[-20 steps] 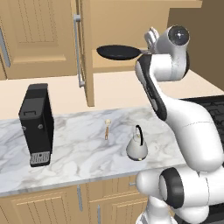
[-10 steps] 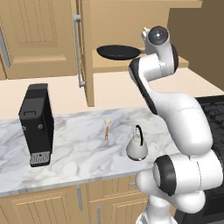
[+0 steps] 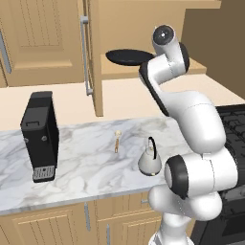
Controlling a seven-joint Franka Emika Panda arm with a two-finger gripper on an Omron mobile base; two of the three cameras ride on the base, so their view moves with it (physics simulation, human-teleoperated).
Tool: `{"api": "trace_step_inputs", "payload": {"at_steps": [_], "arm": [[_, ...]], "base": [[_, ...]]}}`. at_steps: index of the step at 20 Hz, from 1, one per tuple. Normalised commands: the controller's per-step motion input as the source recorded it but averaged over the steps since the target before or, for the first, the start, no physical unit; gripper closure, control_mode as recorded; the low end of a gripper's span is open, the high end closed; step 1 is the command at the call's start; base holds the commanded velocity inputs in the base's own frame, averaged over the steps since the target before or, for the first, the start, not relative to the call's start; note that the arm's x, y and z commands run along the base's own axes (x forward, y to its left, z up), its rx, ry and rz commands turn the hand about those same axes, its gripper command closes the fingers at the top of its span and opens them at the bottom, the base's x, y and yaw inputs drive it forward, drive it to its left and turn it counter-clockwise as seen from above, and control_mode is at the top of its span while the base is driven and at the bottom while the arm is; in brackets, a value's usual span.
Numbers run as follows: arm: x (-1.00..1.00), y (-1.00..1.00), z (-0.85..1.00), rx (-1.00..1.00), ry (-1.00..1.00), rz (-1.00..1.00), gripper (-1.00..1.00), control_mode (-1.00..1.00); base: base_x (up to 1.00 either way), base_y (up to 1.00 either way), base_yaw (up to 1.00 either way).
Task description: Pick the pan from the cabinet and place it on the stove. Then turn on the stove burner for the pan.
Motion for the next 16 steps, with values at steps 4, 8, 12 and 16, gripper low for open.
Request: {"api": "trace_step_inputs", "payload": {"at_steps": [4, 8, 12, 16], "arm": [[0.18, -0.22, 0.0, 0.0, 0.01, -0.06, -1.0, -1.0], [0.24, -0.2, 0.0, 0.0, 0.0, -0.05, -1.0, -1.0], [0.24, -0.18, -0.04, 0.0, 0.02, -0.04, -1.0, -1.0], [0.29, -0.12, -0.09, 0.0, 0.02, -0.03, -1.0, -1.0]], "base": [[0.0, 0.0, 0.0], [0.0, 0.0, 0.0], [0.0, 0.0, 0.0], [0.0, 0.0, 0.0]]}}
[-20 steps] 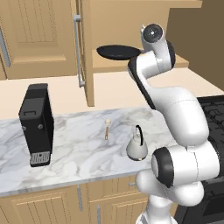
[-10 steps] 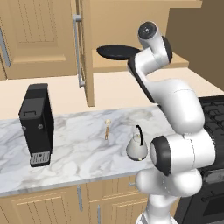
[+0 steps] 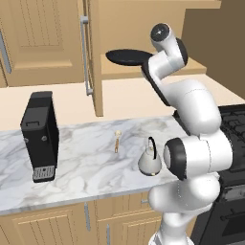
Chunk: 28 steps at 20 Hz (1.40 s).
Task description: Pick the pan from the cabinet and place it on the stove. Then turn on the stove burner for the pan.
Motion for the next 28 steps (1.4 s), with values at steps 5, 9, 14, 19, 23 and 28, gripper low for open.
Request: {"api": "trace_step_inputs", "payload": {"at_steps": [5, 9, 14, 19, 23, 28], "arm": [[0.3, -0.11, -0.11, 0.0, 0.02, -0.02, -1.0, -1.0], [0.29, -0.1, -0.12, 0.0, 0.02, -0.03, -1.0, -1.0], [0.29, -0.13, -0.1, 0.0, 0.02, -0.03, -1.0, -1.0], [0.29, -0.14, -0.07, 0.0, 0.01, -0.01, -1.0, -1.0], [0.32, -0.17, -0.04, 0.01, 0.01, 0.0, -1.0, -1.0], [0.32, -0.17, -0.06, 0.01, 0.01, 0.0, -1.0, -1.0]], "base": [[0.0, 0.0, 0.0], [0.0, 0.0, 0.0], [0.0, 0.0, 0.0], [0.0, 0.0, 0.0], [0.0, 0.0, 0.0], [0.0, 0.0, 0.0]]}}
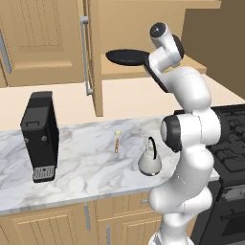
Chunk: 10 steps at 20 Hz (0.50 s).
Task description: Pick the pan from the cabinet and place it on the stove. Then turn on the stove burner for the pan.
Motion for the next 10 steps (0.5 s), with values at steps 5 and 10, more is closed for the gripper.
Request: {"api": "trace_step_inputs", "payload": {"at_steps": [5, 10], "arm": [[0.32, -0.16, -0.1, 0.02, 0.01, 0.0, -1.0, -1.0], [0.31, -0.14, -0.15, 0.01, 0.01, 0.0, -1.0, -1.0]], "base": [[0.0, 0.0, 0.0], [0.0, 0.0, 0.0]]}}
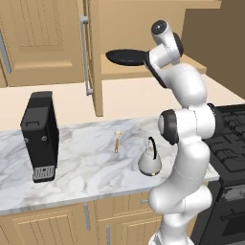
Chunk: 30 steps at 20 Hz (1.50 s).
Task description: Pick the pan from the cabinet and place it on the stove. Then turn on the stove burner for the pan.
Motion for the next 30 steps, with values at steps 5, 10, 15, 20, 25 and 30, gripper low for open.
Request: {"api": "trace_step_inputs", "payload": {"at_steps": [5, 10, 15, 20, 25, 30], "arm": [[0.31, -0.13, -0.2, 0.0, 0.01, 0.0, -1.0, -1.0], [0.33, -0.1, -0.26, 0.0, 0.0, 0.0, -1.0, -1.0], [0.26, 0.0, -0.29, 0.0, 0.0, 0.0, -1.0, -1.0], [0.17, 0.0, -0.26, 0.0, 0.0, 0.0, 1.0, -1.0], [0.14, 0.0, -0.24, 0.0, 0.0, 0.0, 1.0, -1.0], [0.05, 0.0, -0.2, 0.0, 0.0, 0.0, 1.0, -1.0]], "base": [[0.0, 0.0, 0.0], [0.0, 0.0, 0.0], [0.0, 0.0, 0.0], [0.0, 0.0, 0.0], [0.0, 0.0, 0.0], [0.0, 0.0, 0.0]]}}
